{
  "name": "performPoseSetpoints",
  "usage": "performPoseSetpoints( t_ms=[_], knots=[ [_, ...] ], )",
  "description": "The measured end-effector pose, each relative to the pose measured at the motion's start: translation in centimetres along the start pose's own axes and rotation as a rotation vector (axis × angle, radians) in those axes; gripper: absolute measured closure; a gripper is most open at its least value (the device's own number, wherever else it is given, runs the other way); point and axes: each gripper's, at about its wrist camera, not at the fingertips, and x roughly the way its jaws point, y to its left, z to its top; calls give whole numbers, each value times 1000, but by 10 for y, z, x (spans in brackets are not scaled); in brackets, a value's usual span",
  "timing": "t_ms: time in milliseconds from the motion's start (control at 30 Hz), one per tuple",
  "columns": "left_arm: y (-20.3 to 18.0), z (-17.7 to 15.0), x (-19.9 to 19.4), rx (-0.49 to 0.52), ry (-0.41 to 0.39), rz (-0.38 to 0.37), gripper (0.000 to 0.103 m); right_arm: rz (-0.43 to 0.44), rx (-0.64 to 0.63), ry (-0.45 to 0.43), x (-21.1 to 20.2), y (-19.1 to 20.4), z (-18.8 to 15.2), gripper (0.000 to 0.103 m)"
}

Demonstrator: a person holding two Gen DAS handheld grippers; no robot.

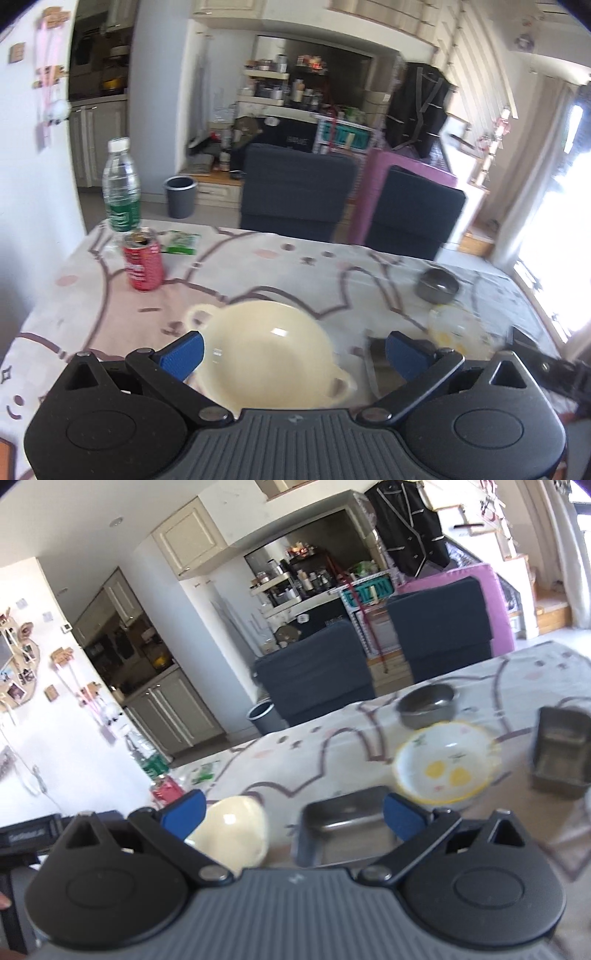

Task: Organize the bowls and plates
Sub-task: 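Move the left tool to the cream bowl handle while the right tool reaches its rim, then close the left gripper on the cream bowl while the right gripper closes on its rim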

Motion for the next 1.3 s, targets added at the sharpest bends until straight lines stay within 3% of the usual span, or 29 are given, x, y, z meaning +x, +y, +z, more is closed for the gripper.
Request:
performPoseSetpoints(
  t_ms=[233, 367, 633, 667, 767, 833, 933, 1033, 1300],
  knots=[
    [53, 12, 37, -146, 21, 3, 0, 21, 0, 93, 45, 24, -13, 0],
    [71, 19, 62, -169, 27, 9, 2, 15, 15, 163, 71, 30, -23, 0],
    [98, 20, 110, -165, 121, 73, 45, 40, 202, 315, 114, 19, -41, 2],
    [99, 21, 114, -158, 129, 75, 46, 37, 221, 324, 119, 17, -42, 3],
    [99, 23, 127, -118, 139, 98, 51, 32, 255, 340, 130, 14, -43, 22],
    [100, 24, 137, -99, 147, 106, 59, 22, 273, 356, 137, 12, -44, 41],
    [102, 22, 151, -90, 173, 108, 70, 12, 296, 386, 145, 8, -47, 60],
    [105, 20, 161, -87, 190, 124, 75, 15, 280, 414, 149, 8, -47, 70],
    [107, 14, 175, -101, 209, 129, 77, 14, 244, 434, 160, 14, -50, 84]
  ],
)
